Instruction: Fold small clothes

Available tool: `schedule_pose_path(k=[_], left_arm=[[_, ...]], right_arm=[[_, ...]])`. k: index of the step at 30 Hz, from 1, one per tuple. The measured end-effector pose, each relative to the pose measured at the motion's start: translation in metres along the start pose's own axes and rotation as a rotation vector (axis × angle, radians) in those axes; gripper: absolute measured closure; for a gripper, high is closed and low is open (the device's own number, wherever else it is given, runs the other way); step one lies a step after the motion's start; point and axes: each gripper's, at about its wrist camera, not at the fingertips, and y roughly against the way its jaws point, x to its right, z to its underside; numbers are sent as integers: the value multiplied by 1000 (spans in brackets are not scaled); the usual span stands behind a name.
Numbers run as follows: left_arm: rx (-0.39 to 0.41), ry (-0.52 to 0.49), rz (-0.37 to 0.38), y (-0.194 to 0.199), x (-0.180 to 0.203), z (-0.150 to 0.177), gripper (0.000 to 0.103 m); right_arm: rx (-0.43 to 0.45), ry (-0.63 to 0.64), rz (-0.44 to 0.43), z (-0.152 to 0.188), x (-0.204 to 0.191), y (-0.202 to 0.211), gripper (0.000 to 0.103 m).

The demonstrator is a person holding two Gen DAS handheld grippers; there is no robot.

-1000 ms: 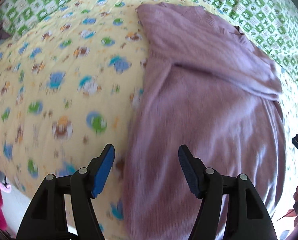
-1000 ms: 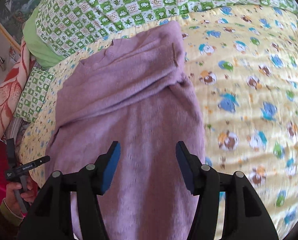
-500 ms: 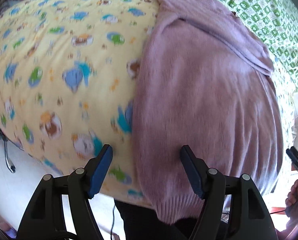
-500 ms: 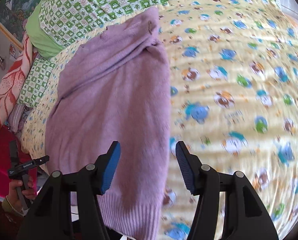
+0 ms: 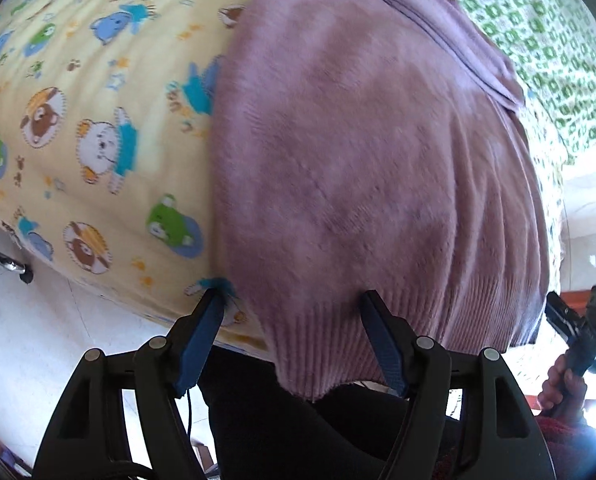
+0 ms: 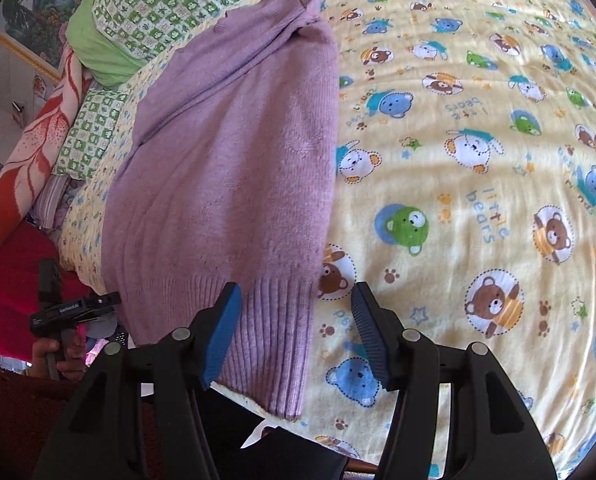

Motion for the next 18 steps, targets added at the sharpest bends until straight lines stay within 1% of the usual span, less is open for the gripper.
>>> schedule_pose_path(k=[1,2,3,4,6,7,8,9,11,12,18], left_arm=[[3,-8,1,0,2,3,36],[5,-13,4,1,4,3,43],[9,-20,10,1,7,5,51],[10,-25,22,3,7,4,56],[16,-26,31,3,11,3,75],[16,-25,39,4,10,1,79],[20,-23,45,6,10,1,87],[27,-27,51,8,10,3,91],[38,-40,53,15,9,0,94],[49,-51,56,20,10,2,95],[110,-78,113,50,18,7,96]], right_arm=[[-2,-2,-8,1,-1,-1,45],[-3,-5,-19,1,-1,-3,45],[-5,-8,-34,1,-1,-5,45],[-6,-12,-47,0,0,-7,44],[-5,-29,-74,-2,-1,-11,44],[-2,-41,-88,-2,-1,-13,44],[2,-55,-107,-3,0,-14,46],[5,-70,-126,-4,1,-16,50],[-6,-75,-131,-4,1,-20,92],[-22,-83,-133,-4,3,-22,92],[-1,-76,-204,3,11,-2,93]])
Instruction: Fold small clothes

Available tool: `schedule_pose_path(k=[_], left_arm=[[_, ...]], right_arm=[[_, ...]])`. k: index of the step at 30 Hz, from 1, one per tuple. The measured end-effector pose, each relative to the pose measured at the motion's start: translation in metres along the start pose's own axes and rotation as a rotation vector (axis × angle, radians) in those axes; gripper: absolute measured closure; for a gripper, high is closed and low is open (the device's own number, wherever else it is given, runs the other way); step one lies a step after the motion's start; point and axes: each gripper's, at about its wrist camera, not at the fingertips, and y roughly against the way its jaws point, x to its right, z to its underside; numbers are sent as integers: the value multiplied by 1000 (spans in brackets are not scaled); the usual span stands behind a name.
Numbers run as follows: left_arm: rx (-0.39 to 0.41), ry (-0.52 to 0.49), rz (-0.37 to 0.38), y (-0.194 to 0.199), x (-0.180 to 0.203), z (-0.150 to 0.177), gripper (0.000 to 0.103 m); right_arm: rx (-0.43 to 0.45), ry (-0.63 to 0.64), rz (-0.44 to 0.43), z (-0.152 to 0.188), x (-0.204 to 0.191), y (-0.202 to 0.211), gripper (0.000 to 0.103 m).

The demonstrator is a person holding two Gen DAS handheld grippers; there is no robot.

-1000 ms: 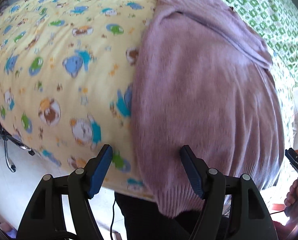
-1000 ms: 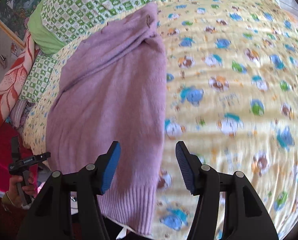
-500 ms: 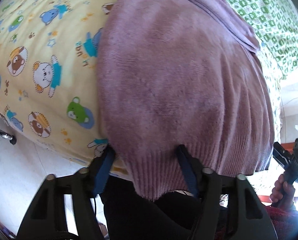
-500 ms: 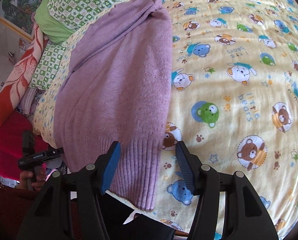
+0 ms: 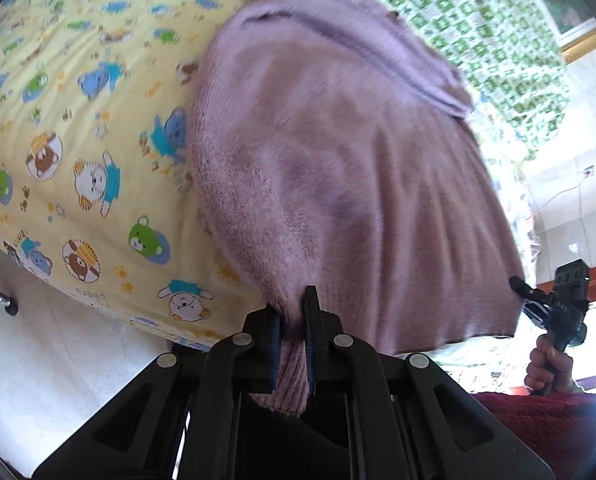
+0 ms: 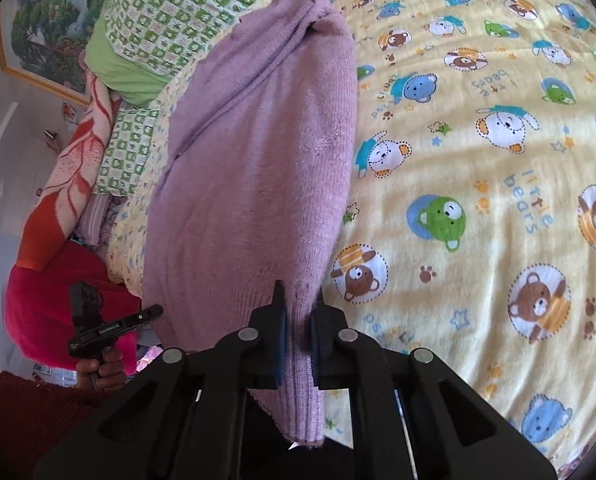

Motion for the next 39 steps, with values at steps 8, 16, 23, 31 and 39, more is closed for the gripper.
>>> schedule_pose_path(k=[8,16,23,31,39], left_arm=[[118,-21,38,34,26,-34,96],[287,-46,75,72,49,-116,98],[387,-66,75,64,64,-215,99],[375,-42,44,5,66,-315,99],[331,-3,0,-62,39,-391,99]], right_arm=[[41,19,-108,-18,-17,16,93],[149,82,-169,-68,-54,29,93],[284,90,-155,-145,-67,30,93],[345,41,-74,-249,-72,-15,93],[335,-32,26,-319,-58,-72,93]])
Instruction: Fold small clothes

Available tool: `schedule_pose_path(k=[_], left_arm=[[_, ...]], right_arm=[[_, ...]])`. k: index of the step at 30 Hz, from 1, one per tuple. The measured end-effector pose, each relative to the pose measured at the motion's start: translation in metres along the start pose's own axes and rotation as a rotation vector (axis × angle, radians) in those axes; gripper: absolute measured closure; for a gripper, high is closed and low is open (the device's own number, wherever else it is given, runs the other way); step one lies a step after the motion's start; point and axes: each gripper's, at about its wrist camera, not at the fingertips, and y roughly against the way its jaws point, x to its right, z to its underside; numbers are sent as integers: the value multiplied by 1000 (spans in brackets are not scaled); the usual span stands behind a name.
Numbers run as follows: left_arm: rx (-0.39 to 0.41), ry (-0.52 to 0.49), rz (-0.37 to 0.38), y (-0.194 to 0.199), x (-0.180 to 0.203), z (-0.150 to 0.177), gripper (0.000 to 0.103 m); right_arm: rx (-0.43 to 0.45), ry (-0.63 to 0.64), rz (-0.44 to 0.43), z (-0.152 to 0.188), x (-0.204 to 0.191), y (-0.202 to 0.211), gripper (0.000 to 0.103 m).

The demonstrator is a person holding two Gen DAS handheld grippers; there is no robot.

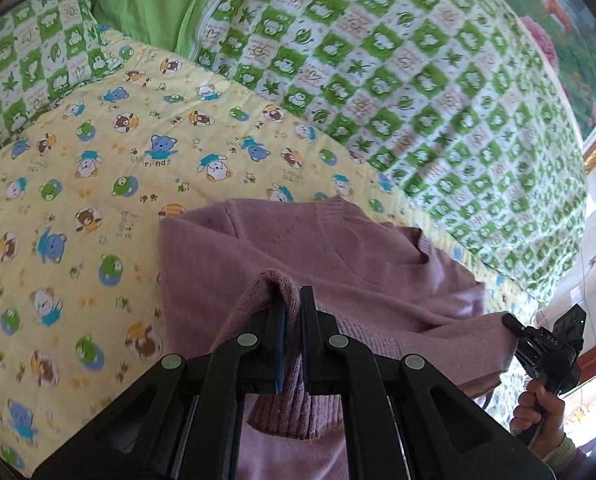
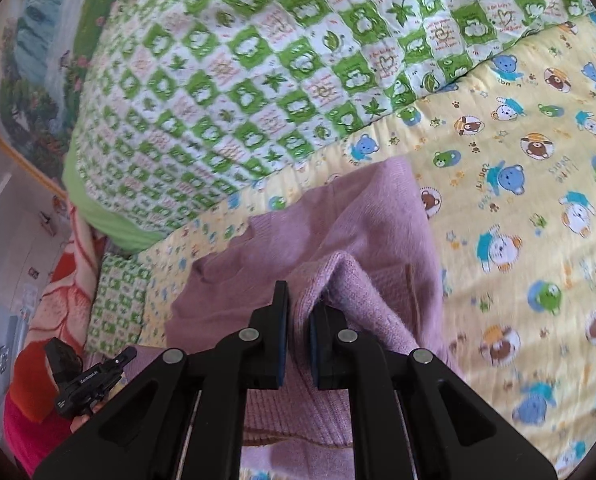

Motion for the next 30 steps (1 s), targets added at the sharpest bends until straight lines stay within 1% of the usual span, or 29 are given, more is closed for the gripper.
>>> schedule_pose_path(k=[5,11,13,14,16,17,18,19,20,21,22,24,26,28,30], left_arm=[[-23,14,-26,-40,-14,-18,99],[-54,18,-60,-74,-25,-29,98],[-62,11,-72,-78,-25,-31,95],[-71,11,-77,-80,-26,-32,91],[-85,32,-65,-77,-28,-35,84],[-76,45,-65,-71,-30,-36,73],[-61,47,-76,-65,-30,-37,58],[-39,46,-96,-56,-31,-37,51],[-9,45,-104,-44,-33,-38,45],[4,46,-104,-37,-33,-39,45],[18,46,-105,-27,-33,-39,45],[50,28,-89,-4,-28,-36,45],[58,-14,-59,13,-16,-28,45],[32,-98,-19,25,5,-10,45],[-11,-160,19,26,23,9,45]], right_arm=[[-4,-33,42,-15,14,-31,93],[-15,-65,78,-25,27,-56,92],[-16,-73,90,-27,28,-62,91],[-15,-78,94,-28,28,-63,90],[-17,-98,91,-30,30,-65,87],[-20,-111,89,-31,30,-65,84],[-23,-130,89,-33,31,-64,81],[-13,-146,83,-35,32,-60,75],[10,-158,72,-36,33,-54,64],[42,-164,74,-39,33,-45,57],[67,-163,83,-41,33,-37,47],[112,-149,81,-44,31,-21,47],[120,-120,54,-43,27,-10,47],[119,-50,36,-37,14,-2,47],[106,55,9,-23,-3,7,47]])
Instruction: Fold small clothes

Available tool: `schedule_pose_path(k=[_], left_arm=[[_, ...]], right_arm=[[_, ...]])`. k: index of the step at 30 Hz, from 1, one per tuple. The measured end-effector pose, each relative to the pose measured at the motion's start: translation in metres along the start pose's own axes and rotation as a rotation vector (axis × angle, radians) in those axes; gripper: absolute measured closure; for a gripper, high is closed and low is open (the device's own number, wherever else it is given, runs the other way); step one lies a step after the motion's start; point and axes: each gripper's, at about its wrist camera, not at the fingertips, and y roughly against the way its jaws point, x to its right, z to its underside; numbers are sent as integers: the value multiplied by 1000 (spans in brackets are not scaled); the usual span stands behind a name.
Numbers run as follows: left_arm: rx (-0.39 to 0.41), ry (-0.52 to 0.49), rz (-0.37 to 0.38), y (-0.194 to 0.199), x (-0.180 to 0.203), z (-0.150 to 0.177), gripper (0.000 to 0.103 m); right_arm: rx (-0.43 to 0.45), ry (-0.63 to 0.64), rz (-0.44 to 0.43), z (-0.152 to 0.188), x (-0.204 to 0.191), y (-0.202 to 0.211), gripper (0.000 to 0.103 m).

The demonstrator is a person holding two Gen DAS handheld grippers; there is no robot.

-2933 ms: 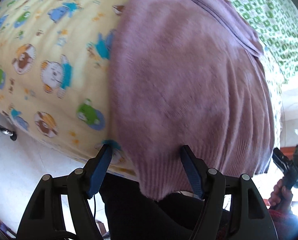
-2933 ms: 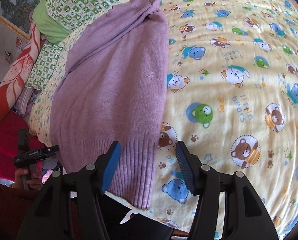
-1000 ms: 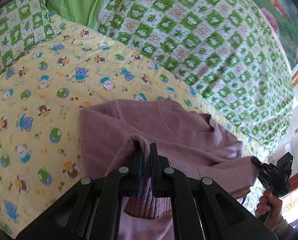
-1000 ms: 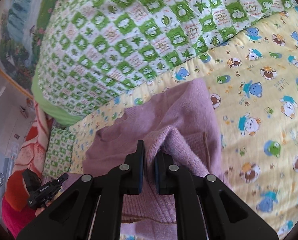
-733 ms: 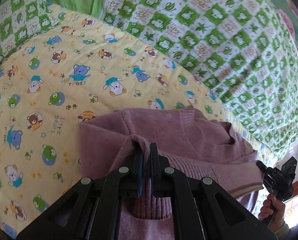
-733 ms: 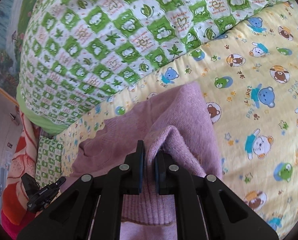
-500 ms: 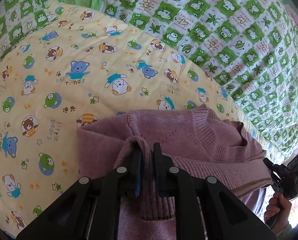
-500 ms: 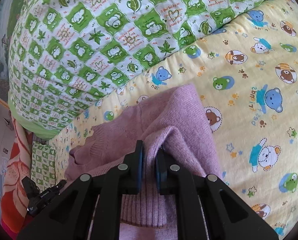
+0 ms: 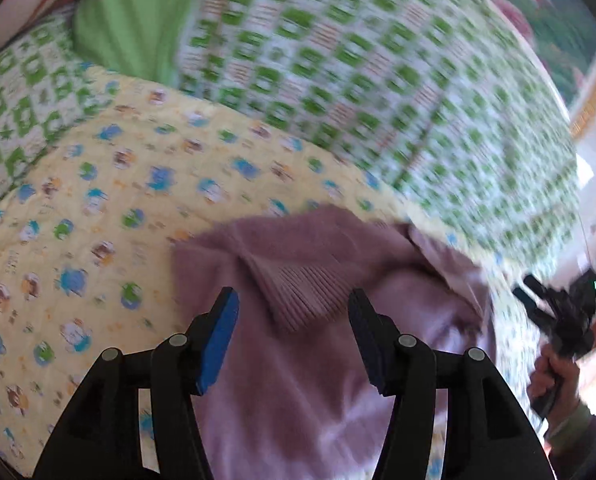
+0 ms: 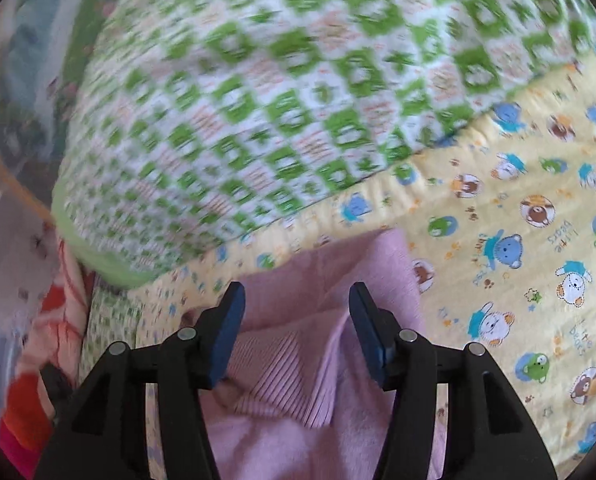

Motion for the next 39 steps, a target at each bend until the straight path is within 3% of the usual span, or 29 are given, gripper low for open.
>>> schedule_pose_path(k=[4,9,12,16,19,20,21,23,27,31,33,37,39], left_arm=[[-142,-124,100,-27,49,46,45],[-226,-222,78,-71,78,72,46],[-217,-229,43,-94,73,57,46],[-188,-207,-47,-116,43,22,49],[-157,-186,-166,-127,17,0,51],[-148,-153,-198,-131,2,-9,59],[-145,-127,-199,-133,-7,-15,69],[-134,-68,-185,-137,-30,-26,78],[-108,-58,-218,-133,-41,-34,86],[-67,-2,-277,-112,-51,-31,86],[-62,-5,-306,-97,-49,-28,78],[-41,-40,-199,-70,-29,-27,71],[-32,-70,-166,-63,-12,-24,60]], right_arm=[[-96,217,-69,45,-37,3,48],[-354,425,-92,109,-59,-39,51],[-411,514,-35,121,-60,-66,51],[-309,475,55,85,-43,-83,51],[-194,411,156,45,-25,-93,51],[-151,381,193,30,-17,-97,51],[-134,357,200,20,-13,-99,51],[-124,309,223,3,-3,-112,52],[-98,315,287,-6,-2,-132,53],[-27,207,324,-15,8,-122,51],[7,129,330,-18,20,-104,51],[9,119,221,-17,12,-76,51],[-21,178,148,-9,-7,-68,51]])
